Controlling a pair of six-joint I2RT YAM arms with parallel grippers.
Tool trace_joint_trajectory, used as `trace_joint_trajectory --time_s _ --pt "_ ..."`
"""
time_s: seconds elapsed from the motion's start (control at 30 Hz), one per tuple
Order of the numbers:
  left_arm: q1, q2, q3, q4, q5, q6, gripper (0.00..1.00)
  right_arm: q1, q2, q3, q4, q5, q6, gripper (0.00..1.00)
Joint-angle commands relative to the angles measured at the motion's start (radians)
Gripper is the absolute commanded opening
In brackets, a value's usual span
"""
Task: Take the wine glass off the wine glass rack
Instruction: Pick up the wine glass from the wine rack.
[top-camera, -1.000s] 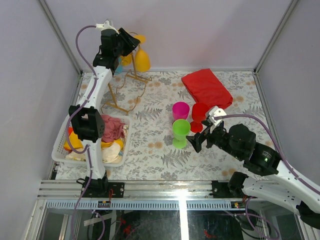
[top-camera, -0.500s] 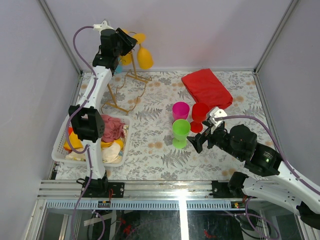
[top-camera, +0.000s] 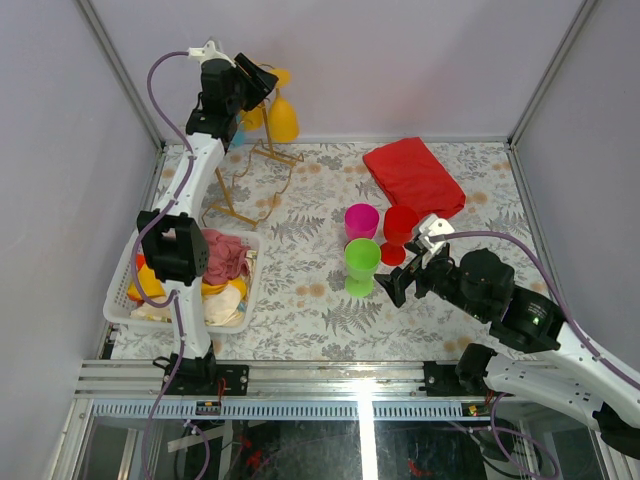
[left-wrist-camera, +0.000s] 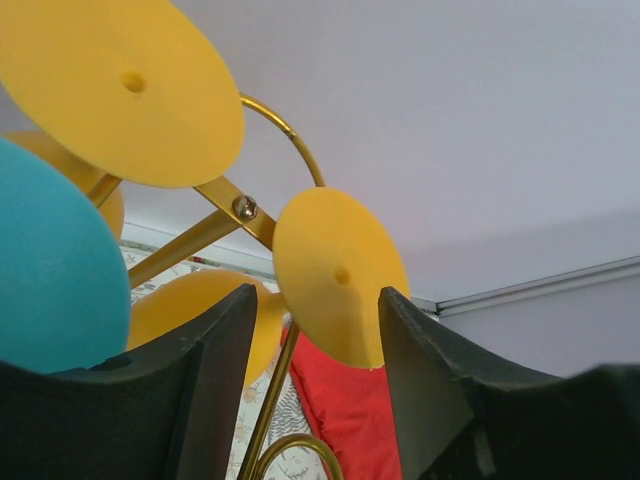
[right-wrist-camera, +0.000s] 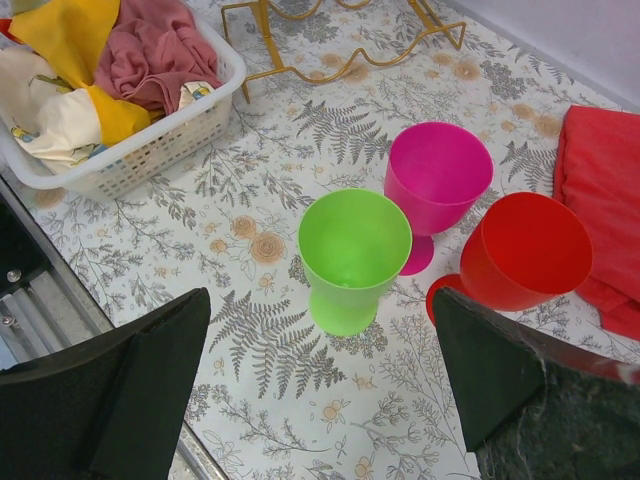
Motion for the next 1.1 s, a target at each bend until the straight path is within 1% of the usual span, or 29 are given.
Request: trace_joint_trajectory --time_s 0.0,0.13,0.33,0.43,0.5,0.73,1.07 --pt "0.004 -0.030 -0.006 0.103 0.029 0.012 0.54 0.006 -0.001 0.051 0.026 -0.011 -0.014 0.99" --pt "0.003 -0.033 0.000 0.089 0.019 0.018 0.56 0.007 -0.001 0.051 0.028 -0.016 -0.012 0.99" --pt "0.003 -0.035 -0.001 0.062 0.007 0.028 0.53 0.006 0.002 0.052 0.031 -0.017 -0.011 0.99" --pt "0.003 -0.030 0.000 0.062 0.018 0.022 0.40 0.006 0.004 0.054 0.032 -0.019 -0.013 0.99" --pt "0.003 -0.026 -0.001 0.060 0.020 0.014 0.34 0.006 0.005 0.054 0.031 -0.019 -0.012 0.99" --pt "0.004 -0.033 0.006 0.062 -0.009 0.009 0.26 0.006 -0.001 0.052 0.027 -0.016 -0.014 0.99" --pt "0.005 -0.046 -0.001 0.062 -0.001 -0.017 0.06 0.006 0.000 0.054 0.025 -0.018 -0.012 0.99"
